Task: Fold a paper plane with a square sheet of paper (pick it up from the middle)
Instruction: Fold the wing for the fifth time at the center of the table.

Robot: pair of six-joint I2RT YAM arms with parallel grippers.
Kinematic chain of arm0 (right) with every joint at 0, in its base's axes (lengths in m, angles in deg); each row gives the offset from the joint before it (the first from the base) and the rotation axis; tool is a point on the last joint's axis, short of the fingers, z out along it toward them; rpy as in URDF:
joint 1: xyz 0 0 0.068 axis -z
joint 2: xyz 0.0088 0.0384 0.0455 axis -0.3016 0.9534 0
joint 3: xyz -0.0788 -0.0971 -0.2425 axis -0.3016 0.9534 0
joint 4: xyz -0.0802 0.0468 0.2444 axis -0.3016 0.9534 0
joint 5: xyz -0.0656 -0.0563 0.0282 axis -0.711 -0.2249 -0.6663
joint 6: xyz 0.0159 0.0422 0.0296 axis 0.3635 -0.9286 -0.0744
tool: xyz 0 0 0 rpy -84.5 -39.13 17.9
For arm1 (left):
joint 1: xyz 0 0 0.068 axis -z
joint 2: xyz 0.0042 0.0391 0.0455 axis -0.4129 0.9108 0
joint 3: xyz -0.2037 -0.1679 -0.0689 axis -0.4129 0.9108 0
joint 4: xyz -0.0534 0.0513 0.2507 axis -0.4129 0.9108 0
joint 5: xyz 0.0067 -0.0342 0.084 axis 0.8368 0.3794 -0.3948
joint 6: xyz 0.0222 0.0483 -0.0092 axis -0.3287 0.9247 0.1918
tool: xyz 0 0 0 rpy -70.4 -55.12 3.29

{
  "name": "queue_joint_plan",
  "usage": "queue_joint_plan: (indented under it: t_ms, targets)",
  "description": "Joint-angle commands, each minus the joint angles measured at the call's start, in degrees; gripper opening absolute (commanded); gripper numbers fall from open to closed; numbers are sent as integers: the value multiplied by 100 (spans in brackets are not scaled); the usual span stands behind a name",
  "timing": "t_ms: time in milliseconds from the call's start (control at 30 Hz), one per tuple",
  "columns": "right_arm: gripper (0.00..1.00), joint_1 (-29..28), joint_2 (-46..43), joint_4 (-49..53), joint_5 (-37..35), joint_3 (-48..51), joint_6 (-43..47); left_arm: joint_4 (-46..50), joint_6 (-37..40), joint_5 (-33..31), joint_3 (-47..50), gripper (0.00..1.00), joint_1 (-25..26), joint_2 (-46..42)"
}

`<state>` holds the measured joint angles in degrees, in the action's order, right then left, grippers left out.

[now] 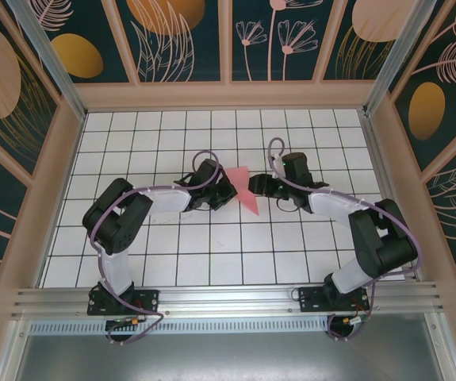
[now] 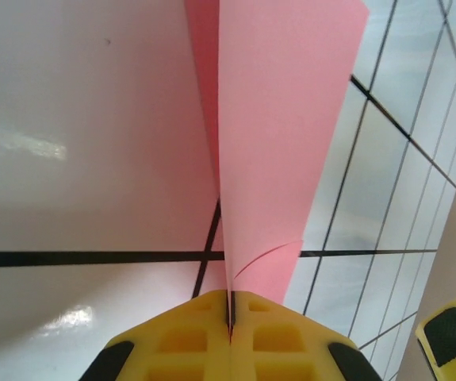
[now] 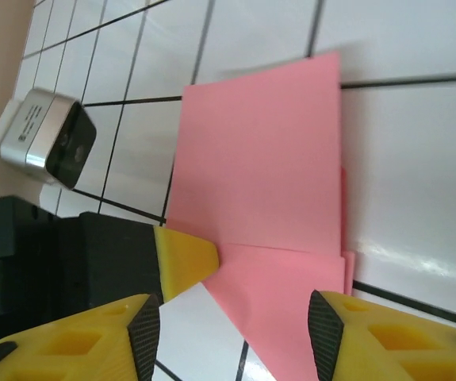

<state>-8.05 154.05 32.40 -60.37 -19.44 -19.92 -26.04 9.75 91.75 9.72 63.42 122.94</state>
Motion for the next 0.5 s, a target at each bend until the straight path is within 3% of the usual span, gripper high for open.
queue_joint_plan:
  t_ms: [0,233,467]
  targets:
    - [55,-393,-107,-231,-1026,198,870,39,-124,-189,152,0,1,-394]
    - [57,-993,-275,-1471,-1509,853,2281,-33,-521,-225,438,0,-1,-627]
    - [55,-1138,-265,-2182,-1069,1306,3278,-61,-582,-104,335,0,-1,-559]
